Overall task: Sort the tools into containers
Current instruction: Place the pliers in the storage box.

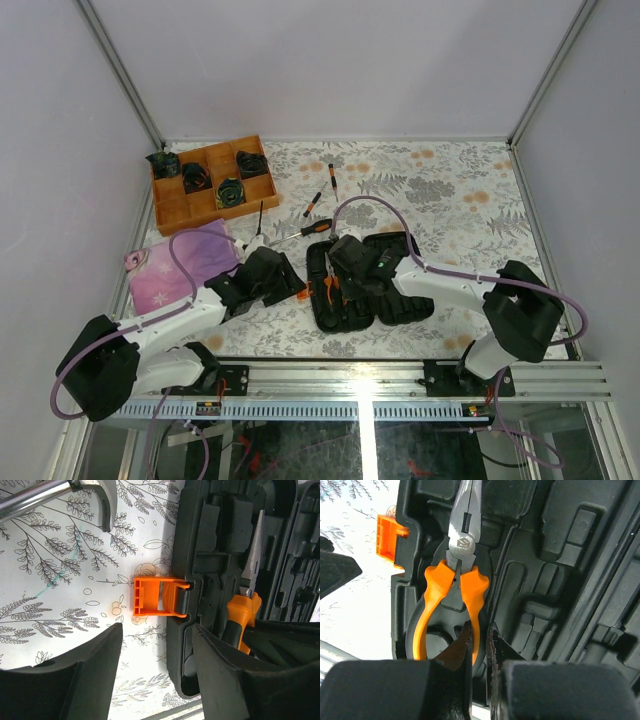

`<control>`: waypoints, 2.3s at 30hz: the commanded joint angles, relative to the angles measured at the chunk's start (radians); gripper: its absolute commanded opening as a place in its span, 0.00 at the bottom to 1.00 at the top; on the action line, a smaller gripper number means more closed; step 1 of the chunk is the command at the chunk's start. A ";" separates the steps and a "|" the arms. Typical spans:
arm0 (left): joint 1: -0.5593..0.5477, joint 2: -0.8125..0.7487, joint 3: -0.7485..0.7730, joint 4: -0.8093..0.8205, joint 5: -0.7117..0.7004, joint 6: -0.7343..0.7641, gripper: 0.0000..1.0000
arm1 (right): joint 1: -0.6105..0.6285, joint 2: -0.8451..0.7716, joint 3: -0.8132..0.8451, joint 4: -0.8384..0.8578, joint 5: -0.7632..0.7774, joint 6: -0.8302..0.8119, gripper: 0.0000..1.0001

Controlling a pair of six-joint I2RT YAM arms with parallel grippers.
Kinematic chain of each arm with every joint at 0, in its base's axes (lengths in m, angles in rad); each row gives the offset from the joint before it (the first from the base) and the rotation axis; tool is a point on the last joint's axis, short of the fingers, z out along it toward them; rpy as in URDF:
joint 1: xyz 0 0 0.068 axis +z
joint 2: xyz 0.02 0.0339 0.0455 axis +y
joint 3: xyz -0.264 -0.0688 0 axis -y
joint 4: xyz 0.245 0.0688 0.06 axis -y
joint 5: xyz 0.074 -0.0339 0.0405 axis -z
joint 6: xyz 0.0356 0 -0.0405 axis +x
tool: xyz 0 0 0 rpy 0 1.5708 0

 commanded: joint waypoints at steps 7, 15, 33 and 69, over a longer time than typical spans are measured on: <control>0.009 0.013 -0.005 0.056 0.001 -0.027 0.56 | 0.007 0.056 0.073 0.041 -0.025 0.025 0.00; 0.009 -0.020 0.034 -0.008 -0.053 0.054 0.59 | 0.007 0.099 0.086 0.029 -0.003 0.012 0.00; 0.009 -0.076 0.069 -0.053 -0.125 0.085 0.88 | 0.007 0.191 0.164 -0.040 0.087 0.008 0.00; 0.009 -0.022 -0.036 0.176 0.056 0.120 0.73 | 0.005 -0.021 0.050 0.084 0.105 0.054 0.36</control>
